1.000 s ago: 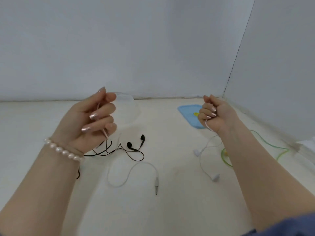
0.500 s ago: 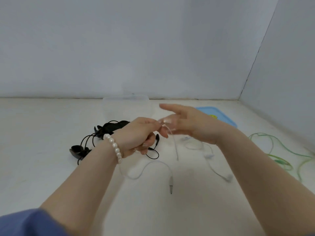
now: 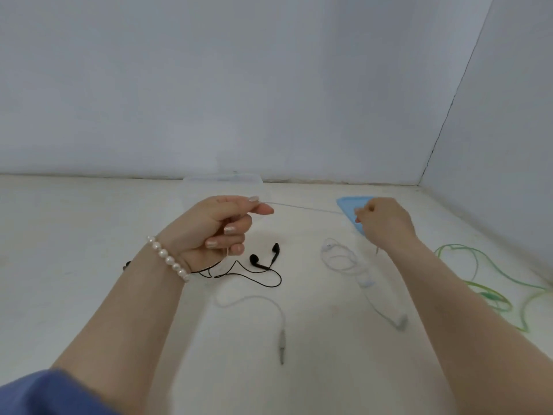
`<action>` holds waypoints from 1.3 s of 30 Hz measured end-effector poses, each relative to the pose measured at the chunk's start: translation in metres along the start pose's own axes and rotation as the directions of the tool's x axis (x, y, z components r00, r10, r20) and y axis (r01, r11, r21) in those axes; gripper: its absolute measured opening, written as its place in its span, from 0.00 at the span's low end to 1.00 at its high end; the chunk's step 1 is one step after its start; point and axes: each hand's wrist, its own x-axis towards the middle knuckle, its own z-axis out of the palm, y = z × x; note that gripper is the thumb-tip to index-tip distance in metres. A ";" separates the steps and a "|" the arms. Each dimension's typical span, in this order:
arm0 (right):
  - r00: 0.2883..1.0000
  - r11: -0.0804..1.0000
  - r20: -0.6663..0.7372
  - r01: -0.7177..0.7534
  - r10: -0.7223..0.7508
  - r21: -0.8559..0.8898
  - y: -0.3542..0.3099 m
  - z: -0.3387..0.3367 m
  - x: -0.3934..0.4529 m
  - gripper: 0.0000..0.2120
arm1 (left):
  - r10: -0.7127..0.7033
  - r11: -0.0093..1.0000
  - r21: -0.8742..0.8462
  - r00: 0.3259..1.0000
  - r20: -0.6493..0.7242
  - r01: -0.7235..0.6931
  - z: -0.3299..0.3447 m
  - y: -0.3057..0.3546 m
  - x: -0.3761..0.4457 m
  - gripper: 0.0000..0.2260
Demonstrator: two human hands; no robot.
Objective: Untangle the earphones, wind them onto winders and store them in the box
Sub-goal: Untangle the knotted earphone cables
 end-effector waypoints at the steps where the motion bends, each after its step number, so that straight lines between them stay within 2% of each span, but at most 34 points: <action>1: 0.999 0.989 0.034 0.027 -0.022 -0.148 -0.004 0.000 -0.005 0.14 | -0.002 1.000 0.011 1.000 0.011 0.002 0.002 -0.002 0.001 0.08; 2: 0.995 0.983 0.050 0.095 -0.089 -0.160 -0.012 -0.002 -0.012 0.18 | -0.004 0.999 0.049 1.000 0.014 0.003 0.005 -0.003 0.002 0.08; 3: 0.977 0.979 0.072 0.202 -0.199 -0.036 -0.020 -0.005 -0.018 0.21 | -0.006 0.994 0.108 1.000 0.011 0.005 0.008 -0.006 0.003 0.09; 4: 0.944 0.935 0.110 0.284 -0.312 0.212 -0.029 -0.009 -0.027 0.23 | -0.007 0.985 0.171 1.000 0.010 0.005 0.012 -0.009 0.004 0.09; 5: 0.888 0.828 0.188 0.290 -0.421 0.480 -0.039 -0.015 -0.038 0.23 | -0.008 0.975 0.221 1.000 0.016 0.004 0.016 -0.011 0.005 0.09; 6: 0.800 0.726 0.305 0.220 -0.517 0.652 -0.046 -0.019 -0.048 0.20 | -0.014 0.969 0.248 1.000 0.027 0.007 0.019 -0.013 0.006 0.09; 7: 0.697 0.708 0.416 0.186 -0.584 0.682 -0.052 -0.022 -0.057 0.17 | -0.022 0.967 0.253 0.999 0.040 0.012 0.022 -0.015 0.005 0.09; 8: 0.612 0.739 0.494 0.238 -0.618 0.630 -0.056 -0.024 -0.063 0.15 | -0.029 0.969 0.246 0.998 0.054 0.015 0.023 -0.015 0.005 0.09; 9: 0.568 0.769 0.535 0.329 -0.625 0.549 -0.057 -0.024 -0.067 0.13 | -0.034 0.971 0.238 0.997 0.068 0.017 0.024 -0.015 0.005 0.09; 10: 0.573 0.781 0.533 0.412 -0.623 0.470 -0.057 -0.022 -0.067 0.12 | -0.036 0.971 0.238 0.997 0.075 0.017 0.023 -0.013 0.004 0.09; 11: 0.608 0.787 0.502 0.440 -0.616 0.433 -0.055 -0.022 -0.064 0.11 | -0.037 0.969 0.246 0.997 0.072 0.018 0.021 -0.012 0.004 0.10; 13: 0.703 0.773 0.399 0.342 -0.588 0.535 -0.045 -0.024 -0.051 0.10 | -0.029 0.966 0.258 0.999 0.033 0.019 0.016 -0.009 0.003 0.10; 14: 0.766 0.720 0.339 0.222 -0.546 0.657 -0.038 -0.027 -0.042 0.12 | -0.024 0.967 0.255 1.000 0.010 0.021 0.013 -0.009 0.003 0.09; 16: 0.903 0.527 0.252 -0.034 -0.348 0.849 -0.023 -0.033 -0.021 0.14 | -0.021 0.970 0.242 1.000 -0.017 0.025 0.007 -0.008 0.003 0.10; 17: 0.957 0.477 0.213 -0.095 -0.199 0.874 -0.016 -0.034 -0.011 0.15 | -0.025 0.971 0.237 1.000 -0.019 0.029 0.006 -0.008 0.003 0.10; 18: 0.986 0.513 0.159 -0.108 -0.058 0.852 -0.009 -0.033 -0.002 0.15 | -0.031 0.972 0.233 0.999 -0.015 0.034 0.006 -0.009 0.003 0.11; 20: 0.996 0.725 0.030 -0.078 0.079 0.684 0.003 -0.027 0.012 0.15 | -0.062 0.970 0.237 0.998 0.021 0.055 0.007 -0.011 0.003 0.10; 22: 0.999 0.912 -0.019 -0.028 0.039 0.409 0.005 -0.019 0.016 0.11 | -0.094 0.963 0.258 0.994 0.062 0.075 0.011 -0.012 0.001 0.10; 24: 0.998 0.996 -0.024 0.059 -0.057 0.072 -0.001 -0.012 0.005 0.08 | -0.097 0.959 0.273 0.992 0.077 0.073 0.014 -0.014 0.002 0.10; 25: 0.990 0.989 -0.031 0.142 -0.141 0.034 -0.009 -0.010 -0.002 0.14 | -0.091 0.958 0.279 0.993 0.075 0.067 0.014 -0.015 0.002 0.10; 26: 0.969 0.962 -0.015 0.248 -0.247 0.115 -0.017 -0.012 -0.012 0.19 | -0.084 0.957 0.285 0.994 0.073 0.060 0.016 -0.016 0.003 0.10; 27: 0.935 0.897 0.022 0.334 -0.355 0.289 -0.028 -0.015 -0.024 0.21 | -0.077 0.955 0.293 0.995 0.070 0.053 0.016 -0.018 0.004 0.09; 28: 0.880 0.796 0.110 0.357 -0.463 0.489 -0.039 -0.018 -0.038 0.22 | -0.071 0.952 0.301 0.995 0.066 0.048 0.017 -0.019 0.005 0.10; 29: 0.805 0.728 0.236 0.315 -0.545 0.609 -0.047 -0.018 -0.050 0.22 | -0.067 0.951 0.306 0.996 0.060 0.046 0.018 -0.020 0.006 0.10; 31: 0.676 0.754 0.425 0.306 -0.602 0.581 -0.057 -0.016 -0.066 0.22 | -0.075 0.950 0.306 0.996 0.045 0.057 0.019 -0.023 0.008 0.10; 32: 0.649 0.774 0.463 0.335 -0.603 0.538 -0.058 -0.012 -0.068 0.19 | -0.086 0.950 0.304 0.996 0.038 0.070 0.019 -0.023 0.009 0.11; 34: 0.694 0.794 0.420 0.380 -0.584 0.475 -0.055 -0.006 -0.062 0.09 | -0.106 0.951 0.296 0.994 0.031 0.092 0.016 -0.023 0.010 0.12; 37: 0.849 0.807 0.238 0.308 -0.472 0.503 -0.039 -0.012 -0.042 0.10 | -0.115 0.967 0.227 0.993 -0.012 0.114 0.007 -0.020 0.011 0.10; 39: 0.911 0.839 0.107 0.315 -0.399 0.443 -0.028 -0.012 -0.029 0.10 | -0.125 0.968 0.214 0.991 -0.043 0.132 0.002 -0.021 0.012 0.09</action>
